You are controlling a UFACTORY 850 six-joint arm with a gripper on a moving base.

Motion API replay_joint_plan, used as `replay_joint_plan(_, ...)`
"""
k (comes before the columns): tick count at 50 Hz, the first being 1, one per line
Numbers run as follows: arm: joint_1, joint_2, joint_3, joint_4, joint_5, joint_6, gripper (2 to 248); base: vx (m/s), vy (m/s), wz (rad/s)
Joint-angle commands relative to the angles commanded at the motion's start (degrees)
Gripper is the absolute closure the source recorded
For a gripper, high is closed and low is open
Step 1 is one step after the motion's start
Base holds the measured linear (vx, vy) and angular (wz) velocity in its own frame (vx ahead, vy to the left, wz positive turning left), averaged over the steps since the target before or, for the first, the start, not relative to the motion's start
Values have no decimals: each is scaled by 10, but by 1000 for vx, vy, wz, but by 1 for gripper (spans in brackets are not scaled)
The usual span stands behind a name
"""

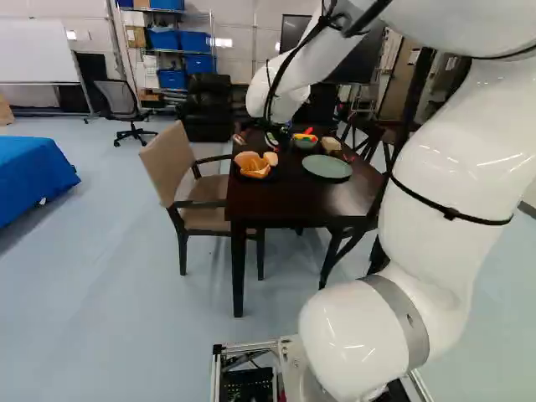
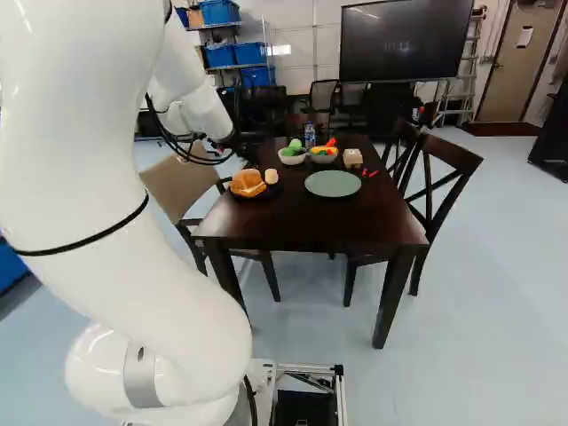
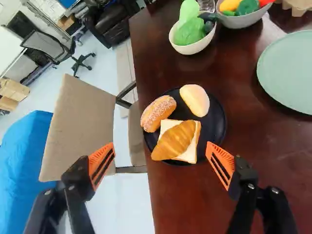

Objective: Move the croissant to the empty plate

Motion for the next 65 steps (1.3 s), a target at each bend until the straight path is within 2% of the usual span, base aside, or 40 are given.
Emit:
replay_joint_plan(13, 0, -2, -2, -36, -39, 78, 3, 0, 0, 0)
replay_joint_plan(28, 6, -14, -15, -76, -76, 78, 3, 0, 0, 0)
replay_joint_plan(39, 18, -40, -43, -104, -107, 78, 3, 0, 0, 0)
replay_joint_plan(53, 16, -77, -85, -134, -151, 78, 3, 0, 0, 0)
replay_joint_plan(58, 14, -90, -101, -144, -168, 92, 3, 0, 0, 0)
replay_joint_plan(65, 12, -109, -122, -150, -190, 128, 3, 0, 0, 0)
